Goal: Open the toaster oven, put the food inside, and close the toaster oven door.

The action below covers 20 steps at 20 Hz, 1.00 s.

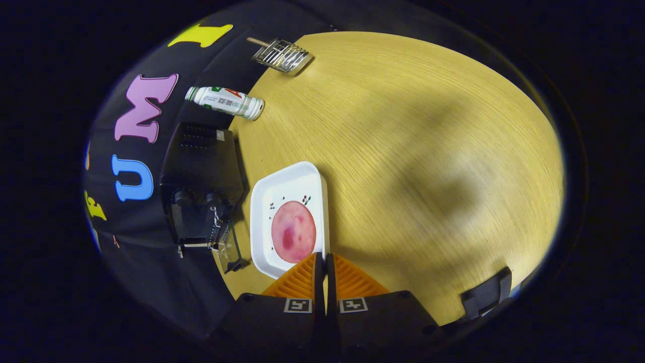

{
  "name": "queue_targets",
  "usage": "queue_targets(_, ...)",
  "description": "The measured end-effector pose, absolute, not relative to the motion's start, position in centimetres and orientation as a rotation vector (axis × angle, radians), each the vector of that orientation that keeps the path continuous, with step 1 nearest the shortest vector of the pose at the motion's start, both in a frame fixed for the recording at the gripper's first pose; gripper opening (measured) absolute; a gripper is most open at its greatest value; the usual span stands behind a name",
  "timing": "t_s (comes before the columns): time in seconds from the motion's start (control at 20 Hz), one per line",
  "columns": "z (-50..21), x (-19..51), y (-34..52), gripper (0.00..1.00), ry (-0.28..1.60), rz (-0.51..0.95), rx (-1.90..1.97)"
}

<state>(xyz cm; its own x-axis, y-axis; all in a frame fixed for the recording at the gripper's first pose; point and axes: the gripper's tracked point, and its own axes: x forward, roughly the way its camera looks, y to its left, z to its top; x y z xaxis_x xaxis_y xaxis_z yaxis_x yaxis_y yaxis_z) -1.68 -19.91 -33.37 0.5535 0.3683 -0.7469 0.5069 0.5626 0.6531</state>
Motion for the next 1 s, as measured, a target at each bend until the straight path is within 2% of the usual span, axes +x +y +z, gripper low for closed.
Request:
queue_targets(0.45,-27.7,-6.2,-15.7,0.05,0.873,-0.112,1.171)
queue_targets(1.0,-22.3,-6.5,-4.0,0.05,0.810,0.002,1.168)
